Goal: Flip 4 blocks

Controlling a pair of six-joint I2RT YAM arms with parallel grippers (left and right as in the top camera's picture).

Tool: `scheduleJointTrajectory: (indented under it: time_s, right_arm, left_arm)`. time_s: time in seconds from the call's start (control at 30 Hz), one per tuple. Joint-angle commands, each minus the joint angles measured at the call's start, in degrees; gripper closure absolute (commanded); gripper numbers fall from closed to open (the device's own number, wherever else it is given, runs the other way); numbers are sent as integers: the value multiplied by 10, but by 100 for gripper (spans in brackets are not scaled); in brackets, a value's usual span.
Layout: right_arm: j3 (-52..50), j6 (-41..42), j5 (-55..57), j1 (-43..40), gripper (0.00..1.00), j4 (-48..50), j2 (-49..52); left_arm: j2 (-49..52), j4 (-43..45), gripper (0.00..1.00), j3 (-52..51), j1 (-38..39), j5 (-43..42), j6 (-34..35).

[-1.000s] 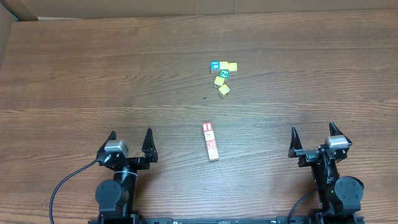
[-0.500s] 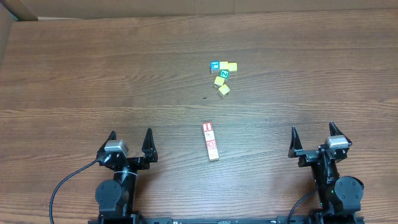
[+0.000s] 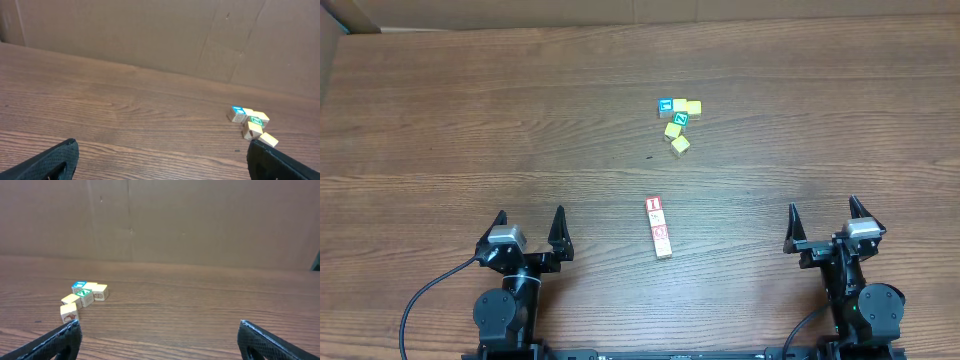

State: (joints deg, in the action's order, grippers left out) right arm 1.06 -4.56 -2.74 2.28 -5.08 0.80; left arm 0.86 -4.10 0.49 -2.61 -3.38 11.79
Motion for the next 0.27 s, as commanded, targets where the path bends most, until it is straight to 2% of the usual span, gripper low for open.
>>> scheduleJointTrajectory:
  time_s: [0.0, 0.23]
  right_arm:
    - [-6, -4, 3, -2, 0, 4, -6]
    - [-6, -4, 3, -2, 0, 4, -6]
  left_arm:
    - [-6, -1, 0, -2, 4, -5, -9]
    - [-6, -1, 0, -2, 4, -5, -9]
